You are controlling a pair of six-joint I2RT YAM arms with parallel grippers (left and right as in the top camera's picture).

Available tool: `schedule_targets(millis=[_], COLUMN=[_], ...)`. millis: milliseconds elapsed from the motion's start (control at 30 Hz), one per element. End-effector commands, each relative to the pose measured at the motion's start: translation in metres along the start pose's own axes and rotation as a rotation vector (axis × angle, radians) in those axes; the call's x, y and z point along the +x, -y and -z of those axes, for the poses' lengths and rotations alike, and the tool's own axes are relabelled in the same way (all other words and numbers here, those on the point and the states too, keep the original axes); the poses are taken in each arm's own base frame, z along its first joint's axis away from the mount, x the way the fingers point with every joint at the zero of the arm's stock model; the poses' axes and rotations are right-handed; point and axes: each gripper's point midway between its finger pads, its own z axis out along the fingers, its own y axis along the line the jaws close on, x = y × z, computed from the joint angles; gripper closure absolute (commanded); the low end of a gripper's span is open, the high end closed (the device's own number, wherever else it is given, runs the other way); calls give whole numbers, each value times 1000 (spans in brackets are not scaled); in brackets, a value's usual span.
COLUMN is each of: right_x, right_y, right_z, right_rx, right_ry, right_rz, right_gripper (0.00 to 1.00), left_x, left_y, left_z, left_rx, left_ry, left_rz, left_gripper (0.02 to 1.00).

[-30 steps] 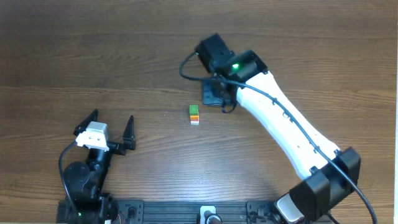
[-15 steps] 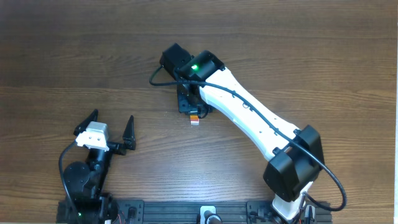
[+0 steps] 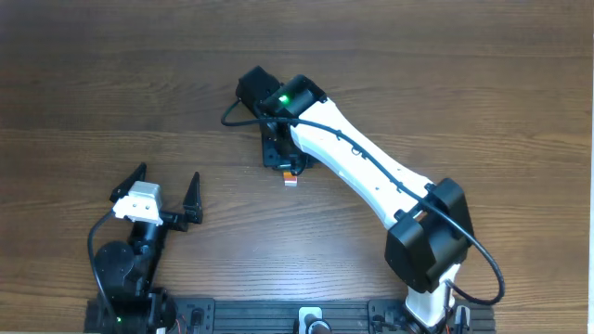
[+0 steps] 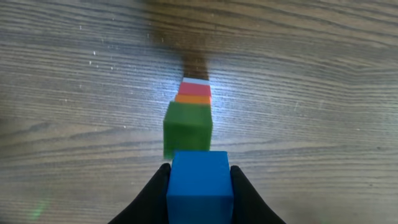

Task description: Stack Cubes

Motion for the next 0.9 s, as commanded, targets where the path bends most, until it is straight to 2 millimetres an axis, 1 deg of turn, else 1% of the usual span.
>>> schedule_targets(millis=[33, 567, 900], right_x=[-6, -10, -11], right_y=[-5, -8, -9], right_z=[-1, -1, -12], right_rx=[-15, -27, -11], right_ry=[7, 25, 11], right_rz=[-13, -14, -13], right_gripper=[869, 866, 866], left_x=[1, 1, 1], left_y=[-3, -3, -3], left_z=[0, 0, 0], left_rx=[-13, -13, -13], left_ry=[3, 3, 3], left_rz=[-15, -15, -15], left_gripper=[23, 18, 20])
